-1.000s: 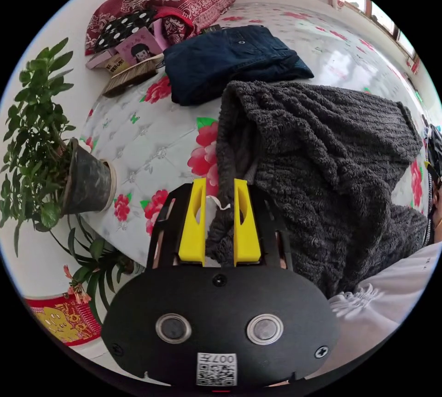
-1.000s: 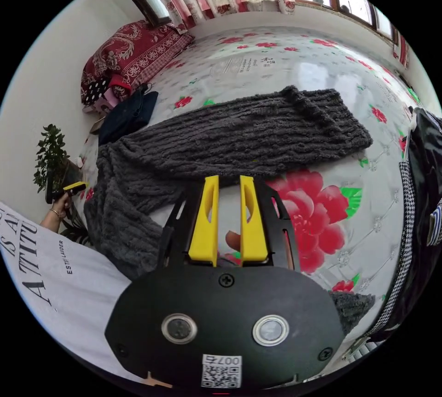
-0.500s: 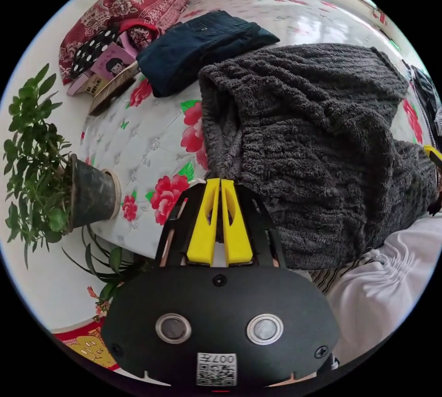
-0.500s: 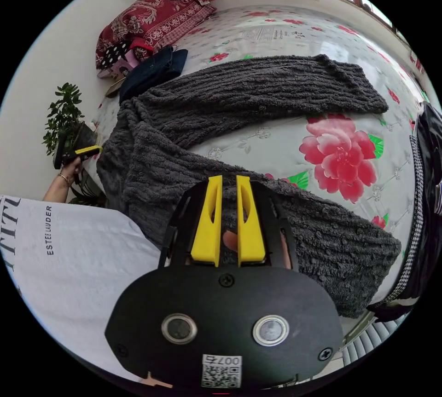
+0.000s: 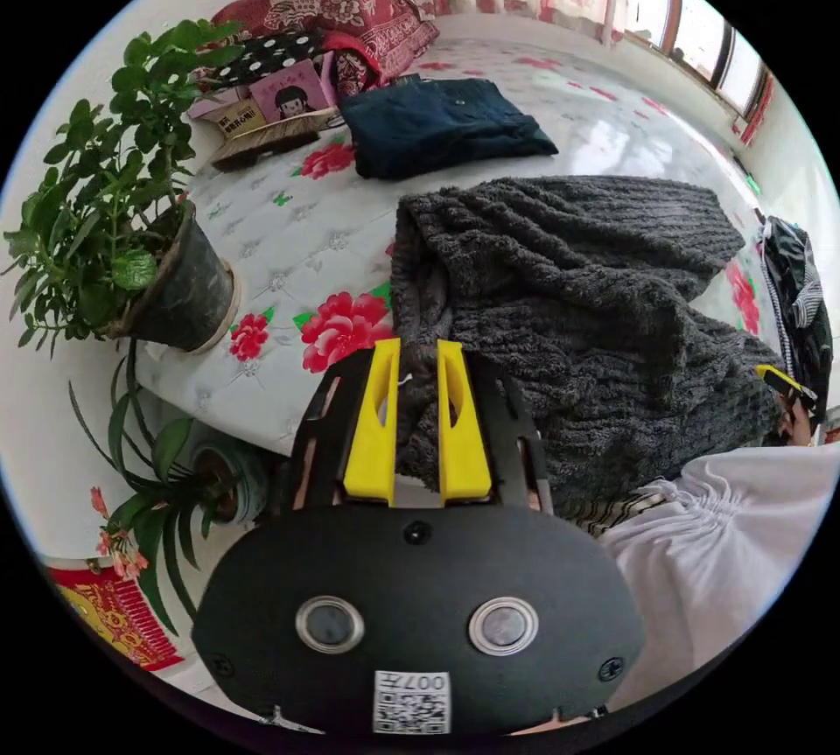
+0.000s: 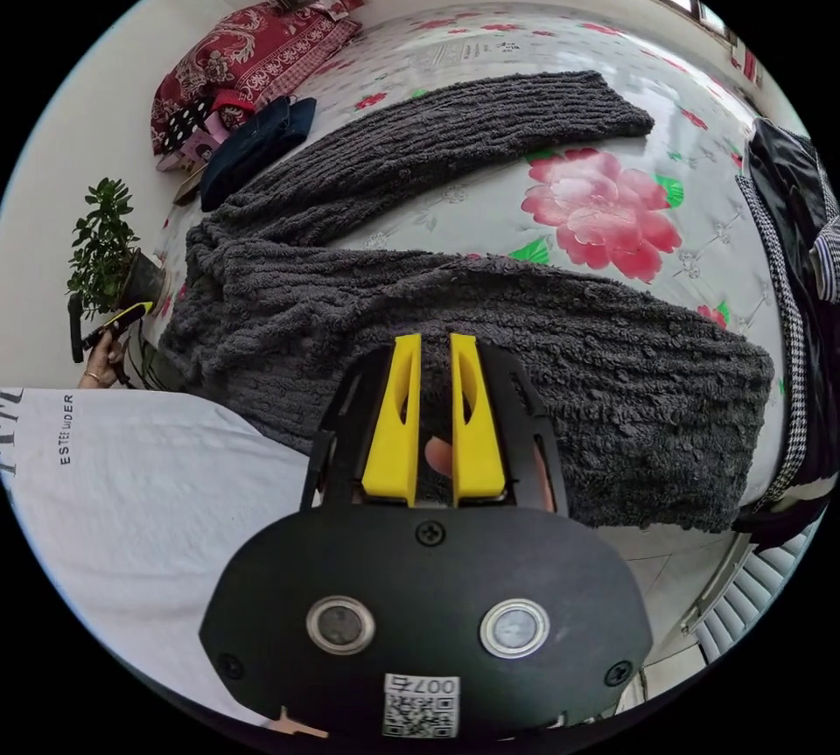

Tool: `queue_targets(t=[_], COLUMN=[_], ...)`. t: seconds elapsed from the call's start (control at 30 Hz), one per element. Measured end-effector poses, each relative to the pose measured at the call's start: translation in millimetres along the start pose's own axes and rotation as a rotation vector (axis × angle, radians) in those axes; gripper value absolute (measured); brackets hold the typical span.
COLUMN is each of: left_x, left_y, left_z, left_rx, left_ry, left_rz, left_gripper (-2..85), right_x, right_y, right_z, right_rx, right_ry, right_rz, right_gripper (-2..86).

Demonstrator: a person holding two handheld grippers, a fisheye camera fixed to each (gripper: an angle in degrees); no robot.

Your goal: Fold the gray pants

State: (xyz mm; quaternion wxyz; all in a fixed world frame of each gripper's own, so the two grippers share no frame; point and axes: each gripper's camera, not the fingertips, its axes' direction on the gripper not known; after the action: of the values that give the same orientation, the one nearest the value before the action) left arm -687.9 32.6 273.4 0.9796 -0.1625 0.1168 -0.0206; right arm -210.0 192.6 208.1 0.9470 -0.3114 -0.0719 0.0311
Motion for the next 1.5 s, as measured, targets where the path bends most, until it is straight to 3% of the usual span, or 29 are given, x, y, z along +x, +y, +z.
queue_targets(t=[0.13,0.2,0.33,0.47,0.57,0.67,0.83,1.1,1.33,1.5], left_x=[5.7,15.0,21.3,-18.4,-68.9,-95.5,-76.8,-45.4,2.4,37.3], left_y=[1.1,0.3,1.6,24.1,61.2,103.2,106.8,31.8,-88.1,-172.2], left_z=[47.1,71.1,41.9,-30.8,-44.5,-8.3,17.7,-48.2,23.7,97.2], left_rx=[-0.161,-0.285,-0.199,-0.038,-0.032,-0.135,-0.201,0.051,-0.019,-0.157], left_ry=[0.06,-0.023,-0.037,0.032,0.073,0.187,0.067,-0.093,0.003,-0.111], left_rz=[0.07,0.109,0.165,0.085,-0.101,-0.28,-0.303,-0.239,-0.15,-0.14], left_gripper=[10.9,9.7,7.7,7.2,6.7,5.5,-0.2,5.1,6.4,5.9], right_x=[9.9,9.6,4.8,7.1,9.1,16.6,47.8,25.8,11.7,-5.1], right_y=[4.5,3.9,1.6,2.7,7.5,17.4,29.0,-16.8,-148.9,-256.6], right_z=[8.9,9.4,12.0,14.2,4.2,-8.9,-14.7,-58.9,-68.5,-46.6], right_rx=[-0.022,-0.023,-0.046,-0.066,-0.042,-0.022,-0.083,0.049,0.115,0.093], right_ry=[-0.016,-0.021,0.015,0.044,0.03,0.057,0.084,0.082,0.123,0.177], right_rz=[0.024,0.024,-0.005,0.002,0.011,0.015,0.085,0.015,-0.05,-0.123], right_gripper=[8.2,8.2,8.1,7.8,7.6,7.5,7.3,7.2,7.9,9.0])
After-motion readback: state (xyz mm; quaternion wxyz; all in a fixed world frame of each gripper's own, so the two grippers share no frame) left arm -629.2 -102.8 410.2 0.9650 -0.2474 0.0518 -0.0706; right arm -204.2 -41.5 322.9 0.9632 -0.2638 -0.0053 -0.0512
